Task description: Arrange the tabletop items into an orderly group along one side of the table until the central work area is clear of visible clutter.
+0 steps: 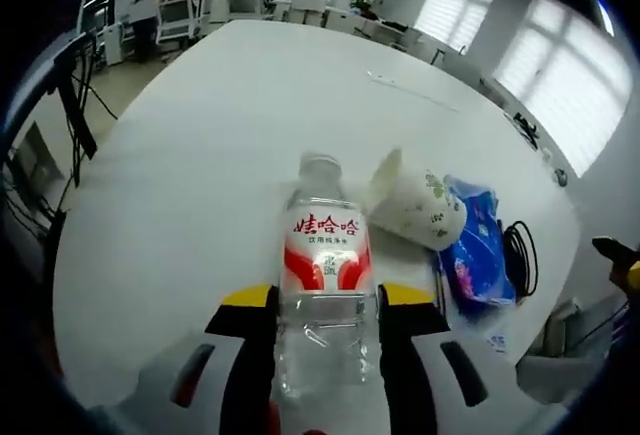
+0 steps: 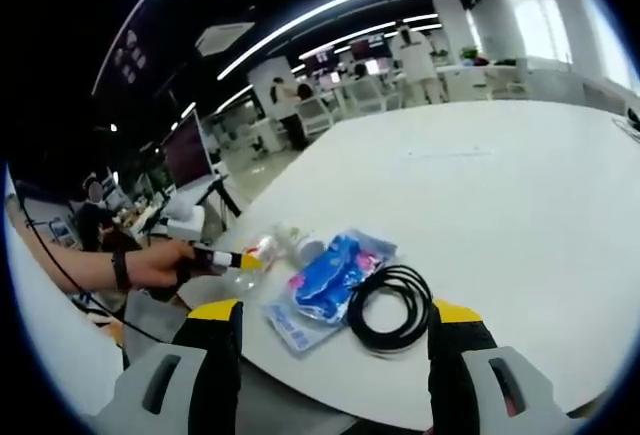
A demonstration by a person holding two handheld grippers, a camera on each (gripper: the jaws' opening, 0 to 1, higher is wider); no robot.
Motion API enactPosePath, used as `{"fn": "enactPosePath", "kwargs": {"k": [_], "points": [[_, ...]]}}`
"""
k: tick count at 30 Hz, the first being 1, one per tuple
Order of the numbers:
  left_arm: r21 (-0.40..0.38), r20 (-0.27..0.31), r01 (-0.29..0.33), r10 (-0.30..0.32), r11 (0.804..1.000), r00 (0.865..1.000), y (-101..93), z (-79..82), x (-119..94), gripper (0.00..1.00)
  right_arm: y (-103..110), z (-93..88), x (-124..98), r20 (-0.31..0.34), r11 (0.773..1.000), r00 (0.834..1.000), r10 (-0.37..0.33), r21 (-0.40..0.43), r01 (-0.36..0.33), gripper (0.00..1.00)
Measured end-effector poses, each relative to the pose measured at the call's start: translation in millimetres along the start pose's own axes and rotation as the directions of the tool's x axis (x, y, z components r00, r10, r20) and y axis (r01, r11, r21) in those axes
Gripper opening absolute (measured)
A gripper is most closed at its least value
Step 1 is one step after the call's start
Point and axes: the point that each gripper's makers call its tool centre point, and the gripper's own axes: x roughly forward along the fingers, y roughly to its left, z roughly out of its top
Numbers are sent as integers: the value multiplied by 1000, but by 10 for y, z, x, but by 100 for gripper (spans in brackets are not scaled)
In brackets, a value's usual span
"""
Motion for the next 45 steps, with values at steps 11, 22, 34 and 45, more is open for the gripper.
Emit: {"fn": "enactPosePath", "kwargs": {"k": [11, 22, 34, 45], "points": [[-34, -2, -21, 21, 999, 1000, 168, -112, -101, 39, 95, -14, 109, -10, 1000, 999, 30, -8, -30, 77], [-40, -17, -36, 35, 999, 999, 223, -222, -207, 39, 94, -16, 119, -11, 999, 999, 34, -14, -34, 77], [-40, -62, -51, 48, 998, 997, 282, -421, -413, 40, 128, -8, 131, -10, 999, 999, 35, -13, -35, 77], [-33, -87, -48, 45, 998, 995, 303, -469, -458, 40, 143, -27, 141, -14, 999, 999, 36, -18, -36, 81]]}}
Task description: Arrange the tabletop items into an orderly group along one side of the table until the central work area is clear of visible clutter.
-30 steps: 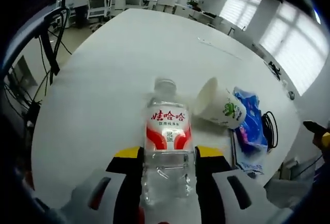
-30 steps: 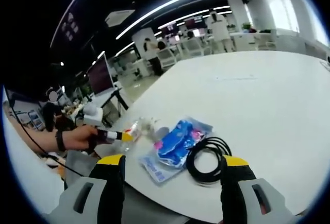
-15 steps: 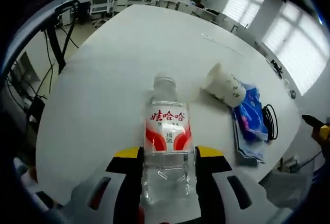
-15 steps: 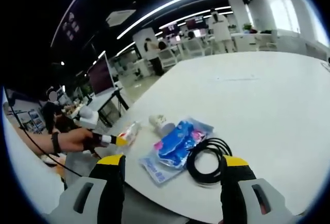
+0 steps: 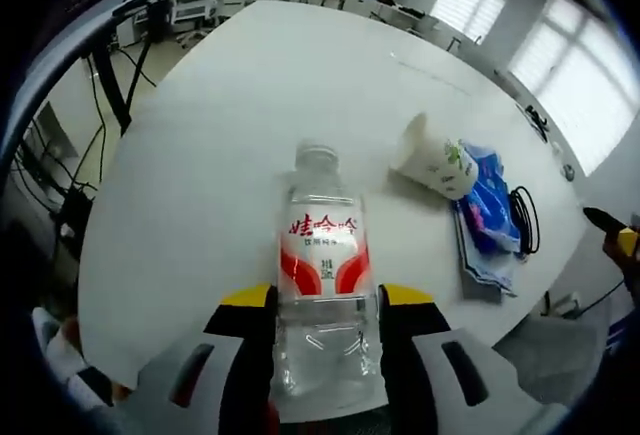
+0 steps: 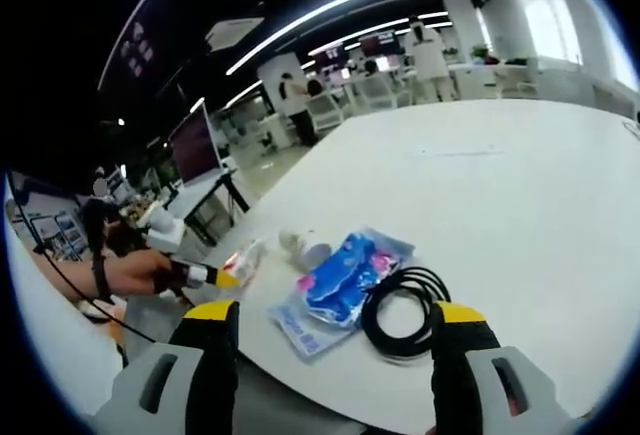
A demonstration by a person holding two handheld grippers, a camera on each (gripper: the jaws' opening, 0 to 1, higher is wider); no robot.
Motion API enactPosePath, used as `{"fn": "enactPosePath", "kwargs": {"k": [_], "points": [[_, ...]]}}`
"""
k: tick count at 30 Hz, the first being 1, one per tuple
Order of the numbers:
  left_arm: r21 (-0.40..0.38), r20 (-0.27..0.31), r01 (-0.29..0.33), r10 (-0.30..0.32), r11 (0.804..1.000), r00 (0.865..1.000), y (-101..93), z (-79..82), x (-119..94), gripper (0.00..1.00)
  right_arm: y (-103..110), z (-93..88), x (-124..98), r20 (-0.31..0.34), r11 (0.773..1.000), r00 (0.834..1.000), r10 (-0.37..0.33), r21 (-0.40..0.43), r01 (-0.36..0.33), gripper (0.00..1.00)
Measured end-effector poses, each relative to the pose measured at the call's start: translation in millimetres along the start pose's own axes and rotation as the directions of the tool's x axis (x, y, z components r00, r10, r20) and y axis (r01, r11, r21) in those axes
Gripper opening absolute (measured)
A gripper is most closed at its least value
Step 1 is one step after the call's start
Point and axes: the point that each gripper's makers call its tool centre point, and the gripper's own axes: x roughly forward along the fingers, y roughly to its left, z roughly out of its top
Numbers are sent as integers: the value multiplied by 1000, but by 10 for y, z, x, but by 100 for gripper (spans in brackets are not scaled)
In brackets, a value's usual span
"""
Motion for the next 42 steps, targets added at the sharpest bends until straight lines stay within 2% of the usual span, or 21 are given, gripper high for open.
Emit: {"fn": "enactPosePath", "kwargs": {"k": [6, 9, 21, 31, 38, 42], "points": [[12, -8, 2, -2, 1000, 1000, 20, 20, 17, 40, -20, -17, 4, -8, 1000, 1000, -3, -5, 3, 82], [1, 11, 1, -1, 1000, 1000, 47, 88, 39, 40, -20, -30, -3, -12, 1000, 1000, -5, -8, 5, 83], [37, -14, -7, 7, 999, 1000, 72, 253, 205, 43, -15, -48, -62, -10, 1000, 1000, -20, -15, 20, 90], [49, -36, 13, -12, 999, 999, 39, 296, 303, 44, -26, -121, -103, -21, 1000, 999, -26, -3, 26, 87], [53, -38, -8, 10, 999, 999, 70, 288, 365, 43, -13, -96, -111, -11, 999, 999, -33, 1, 33, 88], [32, -18, 1, 0, 999, 1000, 59, 316, 354, 42, -8, -88, -102, -10, 1000, 999, -31, 4, 31, 88]]}}
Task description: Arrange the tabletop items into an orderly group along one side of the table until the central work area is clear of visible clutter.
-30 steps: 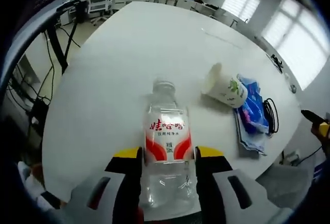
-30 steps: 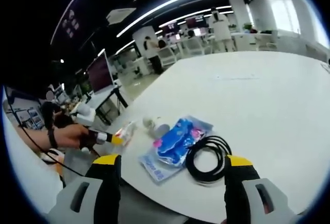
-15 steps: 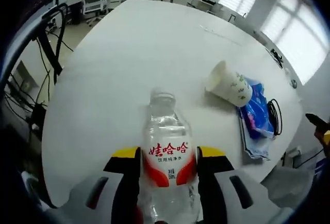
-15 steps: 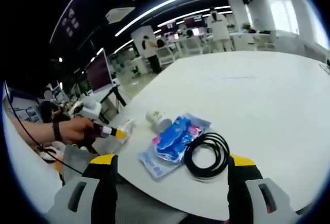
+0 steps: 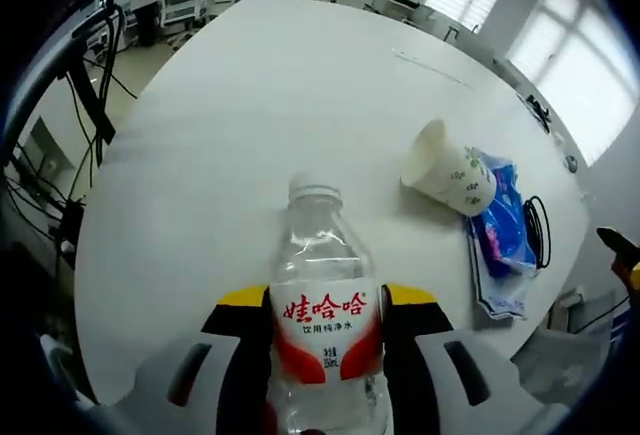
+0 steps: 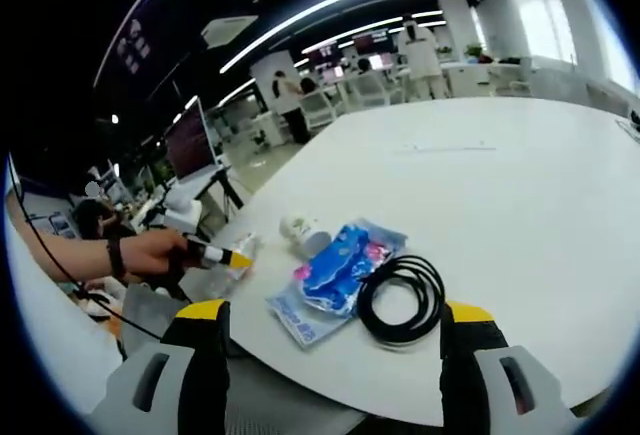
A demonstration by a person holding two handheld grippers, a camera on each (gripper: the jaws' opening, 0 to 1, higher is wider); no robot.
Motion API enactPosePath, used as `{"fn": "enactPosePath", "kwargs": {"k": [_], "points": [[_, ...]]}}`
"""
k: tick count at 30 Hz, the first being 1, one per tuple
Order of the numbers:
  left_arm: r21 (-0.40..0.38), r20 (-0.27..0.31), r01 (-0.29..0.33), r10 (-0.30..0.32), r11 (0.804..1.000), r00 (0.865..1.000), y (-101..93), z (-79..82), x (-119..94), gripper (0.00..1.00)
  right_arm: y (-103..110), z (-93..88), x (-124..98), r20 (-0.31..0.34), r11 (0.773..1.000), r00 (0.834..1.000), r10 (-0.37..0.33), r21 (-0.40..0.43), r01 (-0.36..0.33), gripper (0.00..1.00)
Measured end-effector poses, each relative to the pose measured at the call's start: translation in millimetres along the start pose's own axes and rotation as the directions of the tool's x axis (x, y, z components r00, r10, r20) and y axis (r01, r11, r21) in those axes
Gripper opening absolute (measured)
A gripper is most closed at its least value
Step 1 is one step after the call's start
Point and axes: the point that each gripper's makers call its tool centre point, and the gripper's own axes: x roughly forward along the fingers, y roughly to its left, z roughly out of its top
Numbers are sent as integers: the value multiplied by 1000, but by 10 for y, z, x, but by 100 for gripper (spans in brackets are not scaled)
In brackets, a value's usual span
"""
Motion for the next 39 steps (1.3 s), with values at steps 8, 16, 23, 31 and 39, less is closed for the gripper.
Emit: {"fn": "enactPosePath", "kwargs": {"k": [8, 16, 23, 31, 39], "points": [[-29, 39, -1, 2, 1000, 999, 46, 40, -70, 41, 12, -20, 15, -8, 1000, 1000, 2, 4, -2, 88], [-43, 52, -2, 5, 999, 999, 68, 55, -106, 41, 18, -1, 100, -10, 1000, 1000, 18, 0, -18, 88], [-12, 85, -22, 23, 1000, 996, 73, 155, -237, 40, 22, 15, 139, -8, 999, 999, 33, 2, -33, 87], [13, 122, -27, 25, 1000, 992, 41, 258, -397, 40, 43, 37, 167, -8, 999, 999, 50, -4, -50, 87], [8, 148, -38, 36, 999, 988, 75, 297, -504, 39, 58, 73, 175, -3, 998, 998, 60, -10, -60, 87]]}}
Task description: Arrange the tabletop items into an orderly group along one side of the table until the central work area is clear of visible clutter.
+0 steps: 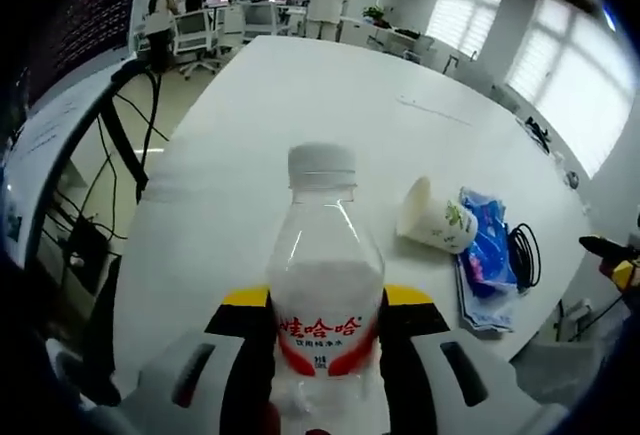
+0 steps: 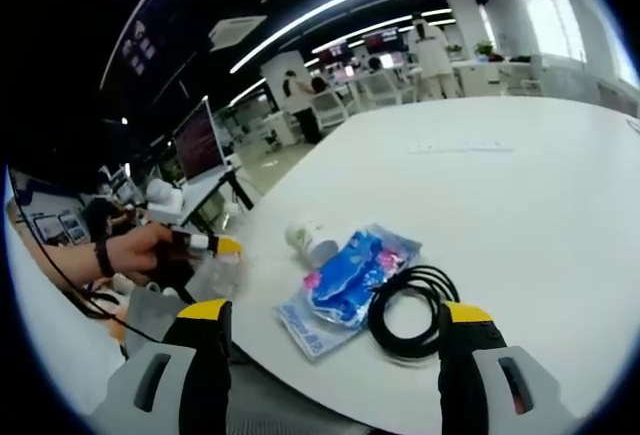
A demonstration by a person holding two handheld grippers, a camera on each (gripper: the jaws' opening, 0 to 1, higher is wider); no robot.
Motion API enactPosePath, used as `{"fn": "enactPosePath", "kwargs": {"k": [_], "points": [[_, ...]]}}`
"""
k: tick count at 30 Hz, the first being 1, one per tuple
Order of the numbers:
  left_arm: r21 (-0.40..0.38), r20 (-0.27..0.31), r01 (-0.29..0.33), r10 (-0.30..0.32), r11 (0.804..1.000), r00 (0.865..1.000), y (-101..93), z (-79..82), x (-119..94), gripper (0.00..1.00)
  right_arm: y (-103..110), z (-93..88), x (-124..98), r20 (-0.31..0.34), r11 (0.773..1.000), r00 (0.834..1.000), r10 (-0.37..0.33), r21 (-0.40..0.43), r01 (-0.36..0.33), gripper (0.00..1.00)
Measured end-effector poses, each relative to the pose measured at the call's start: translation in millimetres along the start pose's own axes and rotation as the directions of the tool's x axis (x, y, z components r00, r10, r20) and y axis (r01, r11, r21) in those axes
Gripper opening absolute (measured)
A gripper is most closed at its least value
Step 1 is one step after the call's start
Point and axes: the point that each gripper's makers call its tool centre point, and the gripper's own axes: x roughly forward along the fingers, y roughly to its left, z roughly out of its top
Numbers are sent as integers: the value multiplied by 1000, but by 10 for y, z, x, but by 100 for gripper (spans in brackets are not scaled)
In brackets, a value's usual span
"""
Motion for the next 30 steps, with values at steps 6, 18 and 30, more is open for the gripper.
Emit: {"fn": "enactPosePath", "kwargs": {"k": [6, 18, 30], "points": [[13, 15, -6, 5, 1000, 1000, -4, 32, -87, 39, 37, 4, -3, 2, 1000, 1000, 7, 1, -7, 86], [58, 22, -27, 26, 998, 999, 16, 18, -209, 39, 82, -14, 17, 1, 1000, 1000, 24, 0, -24, 86], [147, 44, -48, 42, 988, 998, 24, -34, -216, 39, 71, -2, 45, -1, 999, 999, 32, -5, -32, 86]]}}
